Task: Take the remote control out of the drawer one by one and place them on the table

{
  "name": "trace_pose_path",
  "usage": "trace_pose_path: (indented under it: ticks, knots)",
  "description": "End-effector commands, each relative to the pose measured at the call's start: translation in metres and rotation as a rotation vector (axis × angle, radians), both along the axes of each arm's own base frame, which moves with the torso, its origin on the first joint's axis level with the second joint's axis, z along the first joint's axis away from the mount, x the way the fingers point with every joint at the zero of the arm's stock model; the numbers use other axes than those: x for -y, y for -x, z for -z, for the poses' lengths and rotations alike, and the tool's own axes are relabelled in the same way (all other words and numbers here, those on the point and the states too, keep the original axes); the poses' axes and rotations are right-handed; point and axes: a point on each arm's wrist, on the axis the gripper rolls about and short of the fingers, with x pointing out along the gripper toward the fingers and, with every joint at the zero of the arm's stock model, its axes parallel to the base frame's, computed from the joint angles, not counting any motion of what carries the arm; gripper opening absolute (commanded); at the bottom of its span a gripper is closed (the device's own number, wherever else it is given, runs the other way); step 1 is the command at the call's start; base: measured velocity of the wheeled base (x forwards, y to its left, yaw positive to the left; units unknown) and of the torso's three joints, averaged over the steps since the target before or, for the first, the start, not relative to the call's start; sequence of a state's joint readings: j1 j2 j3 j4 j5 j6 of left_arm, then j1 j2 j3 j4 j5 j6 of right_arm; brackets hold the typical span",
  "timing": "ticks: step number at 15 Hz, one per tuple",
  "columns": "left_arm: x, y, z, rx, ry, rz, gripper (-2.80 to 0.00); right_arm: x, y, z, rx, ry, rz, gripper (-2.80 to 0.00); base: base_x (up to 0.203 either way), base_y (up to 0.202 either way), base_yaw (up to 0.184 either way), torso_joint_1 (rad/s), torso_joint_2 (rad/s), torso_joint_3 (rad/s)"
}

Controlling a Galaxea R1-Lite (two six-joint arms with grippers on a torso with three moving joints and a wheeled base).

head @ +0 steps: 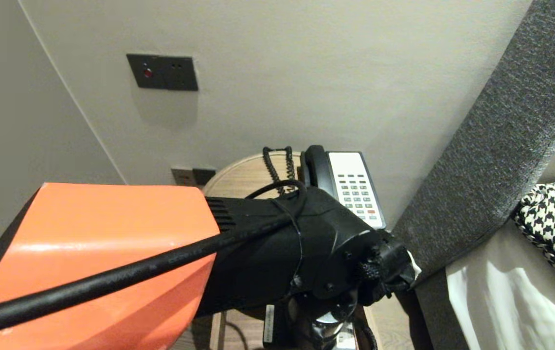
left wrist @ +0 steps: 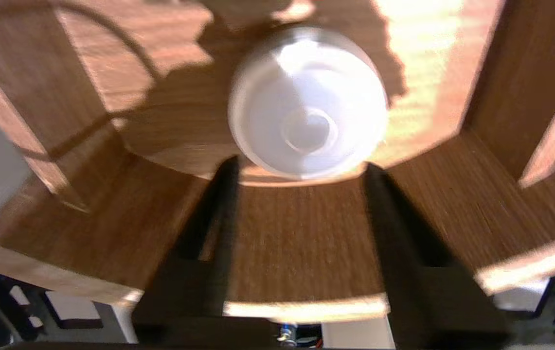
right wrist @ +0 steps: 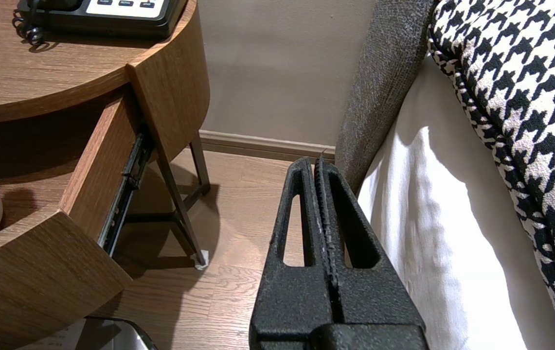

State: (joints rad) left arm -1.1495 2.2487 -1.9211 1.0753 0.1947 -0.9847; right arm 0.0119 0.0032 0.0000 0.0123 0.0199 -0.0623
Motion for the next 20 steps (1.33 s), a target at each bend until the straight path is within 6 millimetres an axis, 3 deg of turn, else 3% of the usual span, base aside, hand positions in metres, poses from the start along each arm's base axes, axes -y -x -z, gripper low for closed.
trace_pose_path:
  ticks: [1,14,20]
  knots:
    - [0.002,0.002,0.004,-0.007,-0.012,-0.001,0.00,0.000,0.000,0.000,-0.001,0.001,0.000,-2.80,0.000,0.000,0.000,0.000,0.00,0.000]
    - [0.017,0.001,0.038,-0.002,-0.028,-0.014,0.00,0.000,0.000,0.000,-0.001,0.001,0.000,-2.80,0.000,0.000,0.000,0.000,0.00,0.000]
    - [0.017,0.000,0.045,0.019,-0.065,-0.016,0.00,0.000,0.000,0.000,-0.001,0.001,-0.001,-2.80,0.000,0.000,0.000,0.000,0.00,0.000]
